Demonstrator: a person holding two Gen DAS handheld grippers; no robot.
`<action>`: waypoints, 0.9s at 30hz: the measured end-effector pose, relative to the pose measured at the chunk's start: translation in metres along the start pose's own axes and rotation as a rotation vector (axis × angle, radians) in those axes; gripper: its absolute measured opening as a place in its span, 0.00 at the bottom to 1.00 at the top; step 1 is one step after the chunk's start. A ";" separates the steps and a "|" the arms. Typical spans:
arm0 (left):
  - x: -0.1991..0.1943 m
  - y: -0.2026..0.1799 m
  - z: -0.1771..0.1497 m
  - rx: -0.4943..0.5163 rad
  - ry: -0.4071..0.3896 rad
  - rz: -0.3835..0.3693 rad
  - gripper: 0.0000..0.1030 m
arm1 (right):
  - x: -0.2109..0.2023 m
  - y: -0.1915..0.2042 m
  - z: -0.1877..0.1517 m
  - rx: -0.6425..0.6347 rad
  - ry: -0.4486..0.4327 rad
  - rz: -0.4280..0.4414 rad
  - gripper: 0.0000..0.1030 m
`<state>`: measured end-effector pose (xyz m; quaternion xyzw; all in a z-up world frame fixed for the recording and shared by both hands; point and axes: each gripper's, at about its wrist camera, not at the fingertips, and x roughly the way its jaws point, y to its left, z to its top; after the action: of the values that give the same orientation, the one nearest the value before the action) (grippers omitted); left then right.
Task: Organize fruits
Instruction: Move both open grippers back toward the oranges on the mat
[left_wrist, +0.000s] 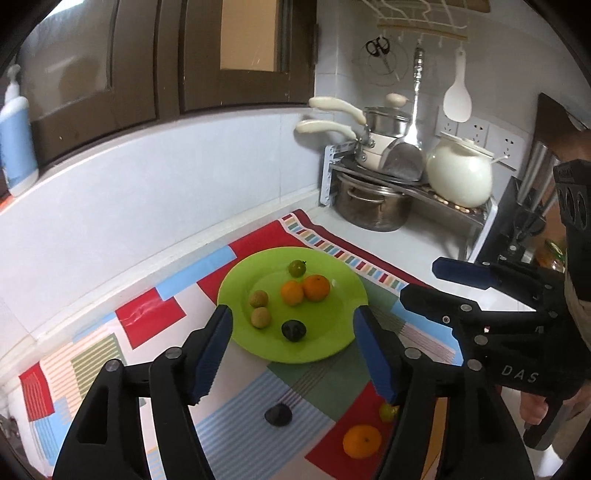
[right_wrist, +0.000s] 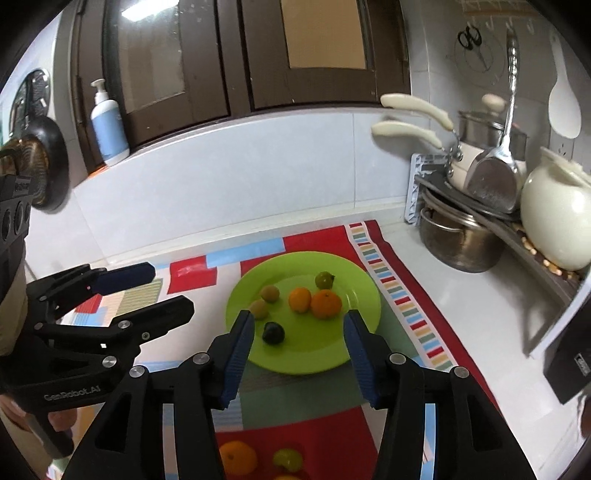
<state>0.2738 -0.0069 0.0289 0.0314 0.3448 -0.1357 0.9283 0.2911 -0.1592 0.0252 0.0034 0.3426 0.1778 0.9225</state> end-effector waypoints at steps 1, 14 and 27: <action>-0.004 -0.002 -0.003 0.002 -0.001 0.003 0.69 | -0.004 0.000 -0.002 0.001 -0.001 0.002 0.53; -0.033 -0.024 -0.035 0.055 0.004 -0.020 0.76 | -0.039 0.009 -0.031 -0.020 0.001 -0.023 0.55; -0.042 -0.041 -0.065 0.152 -0.030 -0.035 0.77 | -0.054 0.021 -0.068 -0.099 0.021 -0.081 0.55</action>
<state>0.1913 -0.0273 0.0078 0.0935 0.3199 -0.1781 0.9259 0.2033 -0.1649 0.0103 -0.0581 0.3429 0.1574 0.9243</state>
